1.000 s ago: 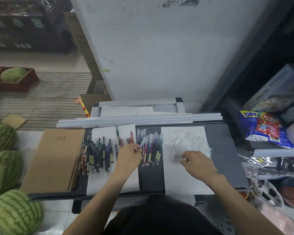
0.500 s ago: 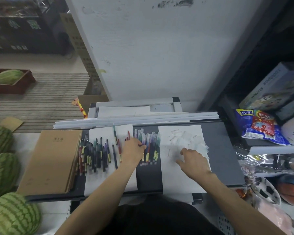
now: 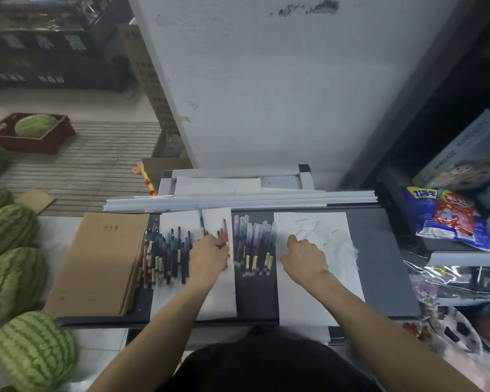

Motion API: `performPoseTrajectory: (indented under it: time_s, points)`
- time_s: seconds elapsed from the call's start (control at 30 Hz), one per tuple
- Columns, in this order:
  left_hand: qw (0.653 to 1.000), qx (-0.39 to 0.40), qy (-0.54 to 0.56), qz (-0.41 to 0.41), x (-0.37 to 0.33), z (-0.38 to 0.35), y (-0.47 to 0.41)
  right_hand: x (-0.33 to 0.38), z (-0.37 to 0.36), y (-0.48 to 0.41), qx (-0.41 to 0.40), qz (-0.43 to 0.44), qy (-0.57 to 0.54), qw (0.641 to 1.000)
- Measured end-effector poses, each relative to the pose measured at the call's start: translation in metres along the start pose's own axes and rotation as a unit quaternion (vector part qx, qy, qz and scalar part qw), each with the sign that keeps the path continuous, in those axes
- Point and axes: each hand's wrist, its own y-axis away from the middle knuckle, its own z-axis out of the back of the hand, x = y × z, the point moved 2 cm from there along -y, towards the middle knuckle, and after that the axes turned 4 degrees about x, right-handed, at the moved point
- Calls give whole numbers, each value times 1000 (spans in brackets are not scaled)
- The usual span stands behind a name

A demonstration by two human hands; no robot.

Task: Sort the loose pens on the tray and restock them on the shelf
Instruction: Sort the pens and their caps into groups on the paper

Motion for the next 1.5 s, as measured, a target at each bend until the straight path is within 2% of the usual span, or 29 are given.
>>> performPoseTrajectory:
  time_s: [0.23, 0.37, 0.57, 0.77, 0.87, 0.9, 1.0, 1.1, 1.33, 1.43, 1.5]
  points:
    - [999, -6, -27, 29, 6, 6, -8, 0, -4, -2, 26, -33, -37, 998]
    - [996, 4, -87, 35, 1, 12, -13, -4, -4, 0, 28, -49, -171, 984]
    - [988, 23, -151, 22, -2, 15, -11, -6, 9, 13, 28, -39, -426, 903]
    - [990, 28, -139, 25, 4, 18, -3, 2, 28, 33, 45, 3, -585, 809]
    - [997, 15, -77, -23, 0, 28, 8, 5, 42, 46, 92, 31, -692, 715]
    - [997, 16, -55, -48, -3, 32, 13, 5, 46, 49, 98, 42, -709, 697]
    - [990, 43, 2, -137, -13, 46, 31, 3, 56, 57, 103, 80, -724, 678]
    - [979, 65, 61, -185, -26, 62, 52, 3, 68, 63, 87, 110, -736, 662]
    - [941, 90, 86, -316, -67, 100, 107, 5, 98, 77, 37, 169, -699, 694]
    - [930, 78, 63, -353, -80, 112, 125, 7, 113, 84, 29, 156, -730, 665]
    - [927, 68, 66, -362, -83, 114, 133, 9, 122, 89, 42, 123, -777, 615]
